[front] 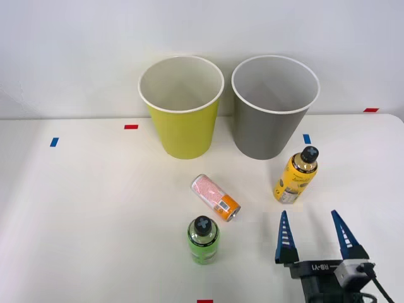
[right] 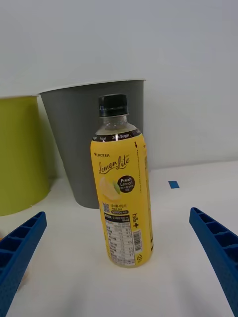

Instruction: Put cans in the gray bin, plastic bottles in the light green bin

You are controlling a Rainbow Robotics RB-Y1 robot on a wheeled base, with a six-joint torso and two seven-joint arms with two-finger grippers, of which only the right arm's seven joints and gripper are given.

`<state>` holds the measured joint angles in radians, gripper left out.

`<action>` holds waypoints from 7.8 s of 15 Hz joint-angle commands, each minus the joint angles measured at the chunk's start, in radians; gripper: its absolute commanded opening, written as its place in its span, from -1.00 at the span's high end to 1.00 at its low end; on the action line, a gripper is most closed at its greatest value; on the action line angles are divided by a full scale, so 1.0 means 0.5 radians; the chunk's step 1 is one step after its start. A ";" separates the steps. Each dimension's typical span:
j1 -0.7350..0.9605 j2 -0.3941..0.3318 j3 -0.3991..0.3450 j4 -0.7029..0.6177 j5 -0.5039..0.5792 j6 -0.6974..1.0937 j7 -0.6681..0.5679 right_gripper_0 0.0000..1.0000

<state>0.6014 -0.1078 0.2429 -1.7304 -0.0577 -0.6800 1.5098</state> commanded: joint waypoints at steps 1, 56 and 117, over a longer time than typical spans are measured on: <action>-0.135 -0.027 -0.010 0.000 -0.038 0.145 0.036 -1.00; 0.153 -0.864 0.103 -1.221 -0.109 0.710 -0.295 0.94; -2.074 -0.235 0.275 0.623 0.115 0.329 -0.927 -1.00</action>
<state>-0.4764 -0.2009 0.3799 -1.4080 0.0044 -0.4756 1.0462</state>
